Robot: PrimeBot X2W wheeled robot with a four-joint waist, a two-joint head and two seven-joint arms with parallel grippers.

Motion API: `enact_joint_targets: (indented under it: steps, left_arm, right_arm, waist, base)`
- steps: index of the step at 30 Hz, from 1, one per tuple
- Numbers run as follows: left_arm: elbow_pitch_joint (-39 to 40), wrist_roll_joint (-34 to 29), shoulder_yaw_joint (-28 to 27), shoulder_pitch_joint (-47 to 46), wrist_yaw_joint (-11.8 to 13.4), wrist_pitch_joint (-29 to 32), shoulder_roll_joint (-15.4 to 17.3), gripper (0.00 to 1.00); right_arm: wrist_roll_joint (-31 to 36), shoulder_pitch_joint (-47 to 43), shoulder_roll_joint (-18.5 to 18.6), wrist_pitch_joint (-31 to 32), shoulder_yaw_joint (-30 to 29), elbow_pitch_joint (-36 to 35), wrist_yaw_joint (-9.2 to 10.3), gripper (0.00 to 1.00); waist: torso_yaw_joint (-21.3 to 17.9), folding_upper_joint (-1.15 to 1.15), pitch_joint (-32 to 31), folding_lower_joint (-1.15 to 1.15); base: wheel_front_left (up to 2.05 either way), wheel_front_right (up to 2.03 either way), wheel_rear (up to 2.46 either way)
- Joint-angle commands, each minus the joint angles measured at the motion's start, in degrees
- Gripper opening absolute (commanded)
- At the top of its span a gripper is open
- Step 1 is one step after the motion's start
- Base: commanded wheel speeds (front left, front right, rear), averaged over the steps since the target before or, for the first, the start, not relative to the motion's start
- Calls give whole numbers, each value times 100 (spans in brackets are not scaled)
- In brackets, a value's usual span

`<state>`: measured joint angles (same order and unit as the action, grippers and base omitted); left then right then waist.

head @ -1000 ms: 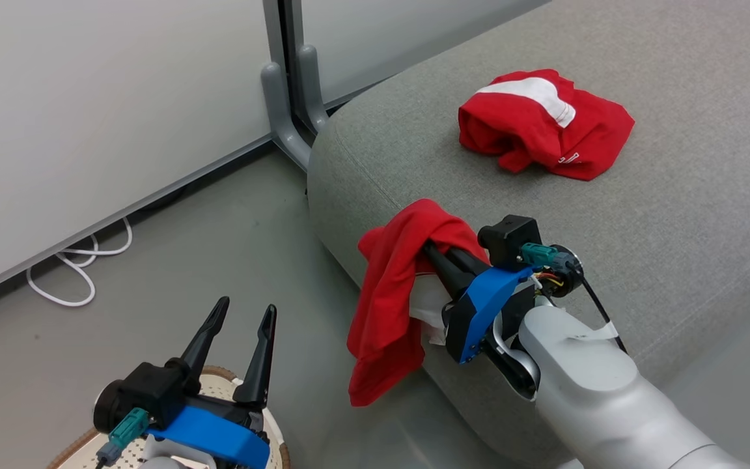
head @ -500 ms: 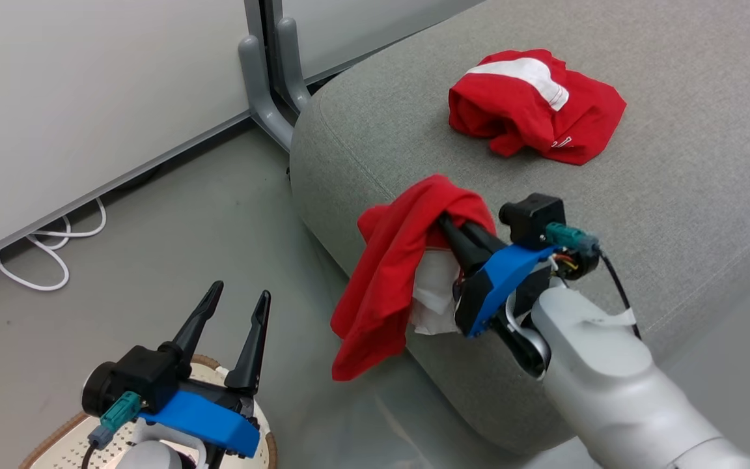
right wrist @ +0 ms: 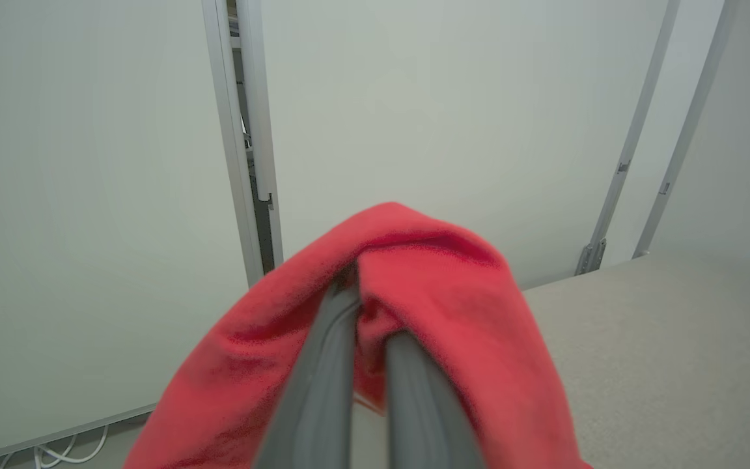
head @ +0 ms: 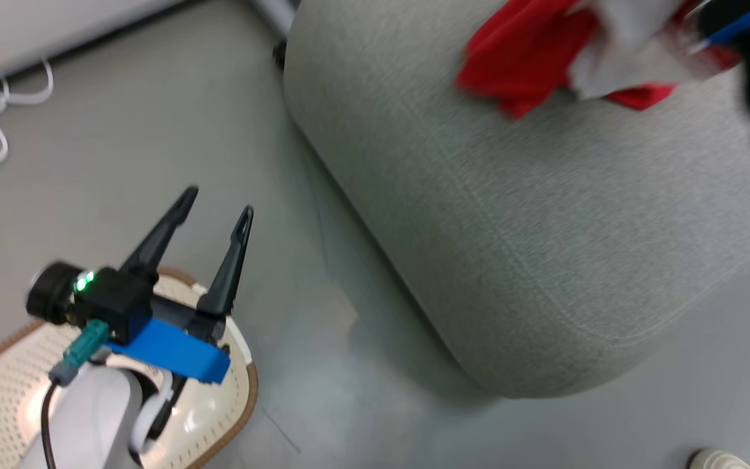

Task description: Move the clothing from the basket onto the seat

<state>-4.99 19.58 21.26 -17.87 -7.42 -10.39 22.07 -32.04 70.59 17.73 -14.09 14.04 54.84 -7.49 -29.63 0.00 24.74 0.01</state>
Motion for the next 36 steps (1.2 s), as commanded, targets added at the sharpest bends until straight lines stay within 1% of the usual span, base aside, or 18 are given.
enact_joint_targets:
  steps: [1, 6, 9, 10, 11, 17, 24, 25, 26, 27, 28, 29, 31, 34, 36]
  left_arm:
    - [128, -46, 54, -259, -5, 87, 101, 100]
    - [571, -119, 242, -759, -6, 386, 377, 100]
    - [798, -78, 336, -1042, -6, 515, 450, 100]
    - [853, -75, 375, -1135, -6, 541, 478, 100]
    - [853, -75, 375, -1135, -6, 541, 478, 100]
    - [1016, -90, 500, -1457, -6, 550, 543, 100]
    - [867, -49, 543, -1405, 21, 342, 519, 100]
    - [834, -38, 539, -1391, 41, 297, 492, 100]
    - [791, -26, 547, -1386, 44, 249, 456, 100]
    - [748, -20, 563, -1387, 52, 194, 420, 100]
    - [689, -3, 582, -1379, 52, 126, 379, 100]
    - [628, 6, 608, -1370, 53, 74, 335, 100]
    - [459, 44, 658, -1335, 49, -71, 217, 100]
    - [165, 139, 690, -1216, 49, -267, 38, 100]
    - [-71, 216, 677, -1071, 62, -372, -97, 100]
  right_arm:
    - [27, 191, 223, -43, -173, 35, -1, 0]
    - [184, 491, 725, -97, -915, 108, -1, 0]
    - [324, 388, 890, -114, -1376, 190, -1, 0]
    - [392, 307, 887, -116, -1530, 193, -1, 0]
    - [392, 307, 887, -116, -1530, 193, -1, 0]
    - [793, -189, 581, -117, -2345, 110, -1, 0]
    - [1389, -480, 291, -117, -2817, -88, -1, 0]
    - [1472, -514, 266, -117, -2848, -118, -1, 13]
    - [1550, -544, 240, -118, -2881, -138, -1, 36]
    - [1646, -575, 224, -118, -2909, -151, -1, 57]
    - [1743, -631, 216, -118, -2945, -165, -1, 93]
    - [1831, -683, 211, -118, -2982, -169, -1, 100]
    - [1996, -787, 211, -118, -3043, -204, -1, 100]
    - [2187, -1014, 112, -118, -3076, -288, -1, 100]
    - [2338, -1230, 86, -117, -3068, -327, -1, 100]
  waist:
    - [355, 0, 792, -1]
    - [560, 0, 1532, -1]
    - [691, 0, 1850, -1]
    - [726, 0, 1932, -1]
    - [726, 0, 1932, -1]
    - [823, 0, 2200, -1]
    - [872, 0, 2092, -1]
    - [889, 0, 2053, -1]
    - [910, 0, 2004, -1]
    - [932, 0, 1951, -1]
    - [960, 0, 1871, -1]
    - [988, 0, 1797, -1]
    - [1062, 0, 1587, -1]
    - [1154, 0, 1192, -1]
    - [1216, 0, 829, -1]
  base:
    - [0, 0, 0]
    - [0, 0, 0]
    - [0, 0, 0]
    - [0, 0, 0]
    - [0, 0, 0]
    - [0, 0, 0]
    - [0, 0, 0]
    - [0, 0, 0]
    - [0, 0, 0]
    - [0, 0, 0]
    - [0, 0, 0]
    - [0, 0, 0]
    - [0, 0, 0]
    - [0, 0, 0]
    - [0, 0, 0]
